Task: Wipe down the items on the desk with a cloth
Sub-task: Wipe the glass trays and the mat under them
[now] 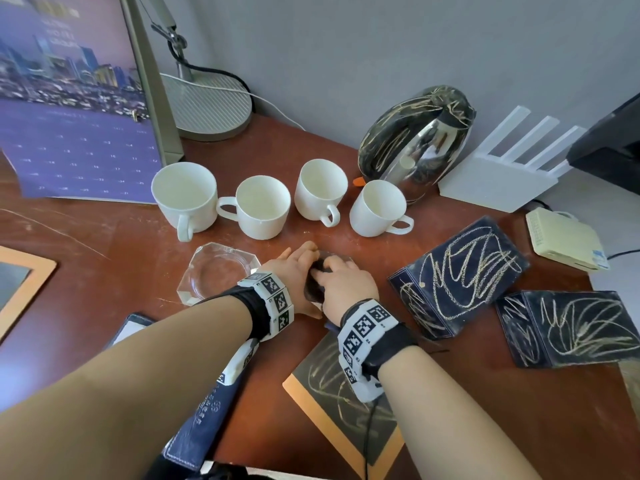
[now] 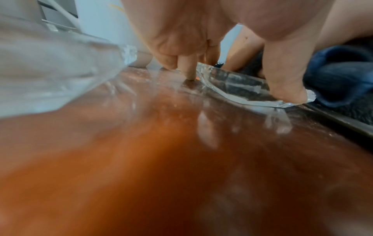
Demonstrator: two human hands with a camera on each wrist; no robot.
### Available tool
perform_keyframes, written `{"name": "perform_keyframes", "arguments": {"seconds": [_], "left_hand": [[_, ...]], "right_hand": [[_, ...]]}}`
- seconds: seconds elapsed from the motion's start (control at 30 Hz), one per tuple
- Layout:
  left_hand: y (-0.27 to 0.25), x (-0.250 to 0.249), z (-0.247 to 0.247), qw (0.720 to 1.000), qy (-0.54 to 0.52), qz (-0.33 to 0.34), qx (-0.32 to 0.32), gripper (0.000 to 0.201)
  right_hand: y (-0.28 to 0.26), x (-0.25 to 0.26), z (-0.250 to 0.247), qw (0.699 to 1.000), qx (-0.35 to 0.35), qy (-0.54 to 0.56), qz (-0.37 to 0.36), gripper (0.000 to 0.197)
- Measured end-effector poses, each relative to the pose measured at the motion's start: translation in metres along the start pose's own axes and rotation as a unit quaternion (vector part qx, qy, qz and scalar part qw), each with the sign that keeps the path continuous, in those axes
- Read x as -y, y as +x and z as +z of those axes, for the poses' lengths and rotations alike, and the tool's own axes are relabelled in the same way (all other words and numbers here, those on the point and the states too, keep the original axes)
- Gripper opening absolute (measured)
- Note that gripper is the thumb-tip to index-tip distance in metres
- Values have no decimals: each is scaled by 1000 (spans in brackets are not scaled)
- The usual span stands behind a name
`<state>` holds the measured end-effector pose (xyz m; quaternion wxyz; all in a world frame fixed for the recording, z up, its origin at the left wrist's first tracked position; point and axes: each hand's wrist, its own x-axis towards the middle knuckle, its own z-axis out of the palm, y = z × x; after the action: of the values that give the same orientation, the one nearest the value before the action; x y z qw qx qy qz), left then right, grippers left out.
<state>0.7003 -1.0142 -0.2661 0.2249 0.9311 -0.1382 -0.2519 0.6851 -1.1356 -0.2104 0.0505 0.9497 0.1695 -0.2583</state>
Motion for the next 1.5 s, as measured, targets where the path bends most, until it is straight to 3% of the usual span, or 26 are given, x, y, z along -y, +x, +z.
{"name": "perform_keyframes", "arguments": {"seconds": [0.13,0.27,0.37,0.43,0.57,0.83,0.97,1.07,1.27,1.4,1.5], "left_hand": [[-2,0,-3,1000,4,-4,2,120],[-6,-2,-5,1000,14,-19,16,117],[-14,-2,-7,999,41,-25,17,114],[-19,-1,-7,998,49,-35,27,114],[-26,-4,-11,997,52,-42,35,112],[-33,-11,-8,996,48,-79,17,112],[-30,-13,-9,992,79,-91,37,116],[-25,-14,-16,989,119,-83,40,110],[-29,-20,-14,984,146,-101,23,105],[-36,-26,-11,982,156,-109,-6,103],[-38,-27,-11,983,146,-109,-18,98]], "right_hand": [[-1,2,1,993,32,7,111,43],[-7,-15,4,990,86,76,80,39],[-14,-43,0,986,-29,147,73,40],[-15,-53,0,988,-83,114,57,47],[-14,-42,12,998,-24,46,19,60],[-44,-38,24,998,40,53,-13,41],[-37,-46,20,995,-11,86,42,46],[-41,-36,22,997,-1,60,54,49],[-60,-11,31,1000,10,-25,16,58],[-58,-5,37,1000,-5,-4,-23,59],[-55,-16,35,997,-37,58,42,55]]}}
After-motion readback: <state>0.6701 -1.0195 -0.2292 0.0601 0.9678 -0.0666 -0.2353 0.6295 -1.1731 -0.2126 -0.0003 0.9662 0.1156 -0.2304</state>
